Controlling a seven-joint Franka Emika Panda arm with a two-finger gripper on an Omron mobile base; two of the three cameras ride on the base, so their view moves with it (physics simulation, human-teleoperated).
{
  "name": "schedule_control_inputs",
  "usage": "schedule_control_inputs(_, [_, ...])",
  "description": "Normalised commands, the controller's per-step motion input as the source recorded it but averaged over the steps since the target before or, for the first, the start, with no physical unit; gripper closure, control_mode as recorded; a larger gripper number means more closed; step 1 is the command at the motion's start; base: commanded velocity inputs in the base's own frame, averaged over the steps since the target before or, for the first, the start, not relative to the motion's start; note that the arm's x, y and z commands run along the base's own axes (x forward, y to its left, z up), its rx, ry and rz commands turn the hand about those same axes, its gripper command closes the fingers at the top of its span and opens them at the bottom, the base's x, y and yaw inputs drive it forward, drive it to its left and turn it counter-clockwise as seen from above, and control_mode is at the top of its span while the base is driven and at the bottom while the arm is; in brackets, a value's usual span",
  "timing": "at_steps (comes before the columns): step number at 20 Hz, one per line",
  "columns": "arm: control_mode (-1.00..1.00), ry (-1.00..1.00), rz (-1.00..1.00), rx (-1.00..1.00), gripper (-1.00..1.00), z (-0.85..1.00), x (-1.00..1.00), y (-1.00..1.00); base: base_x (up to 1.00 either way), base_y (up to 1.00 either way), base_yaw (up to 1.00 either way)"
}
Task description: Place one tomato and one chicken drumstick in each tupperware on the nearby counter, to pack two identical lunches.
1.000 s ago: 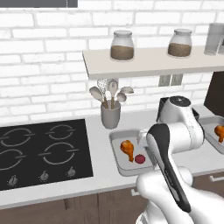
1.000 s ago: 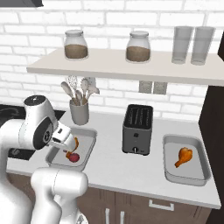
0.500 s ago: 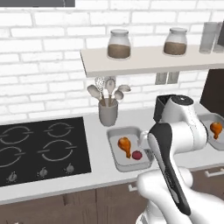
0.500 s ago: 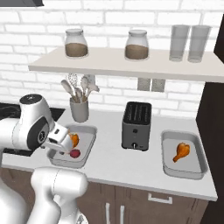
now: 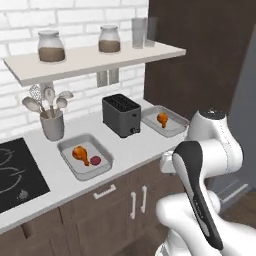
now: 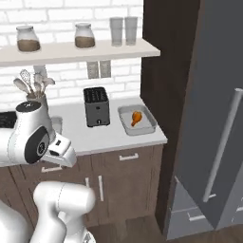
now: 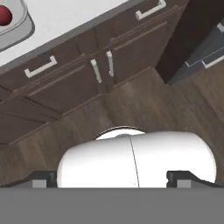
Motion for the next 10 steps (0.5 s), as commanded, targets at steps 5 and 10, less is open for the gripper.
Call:
schedule_control_inputs(5, [1.00,0.00,0.00,0.00,-1.00,0.00,0.00,0.00,-0.11,-0.39,-0.75])
schedule_control_inputs(10, [1.00,0.00,0.00,0.00,-1.00,0.00,0.00,0.00,-0.05,-0.67,-0.70])
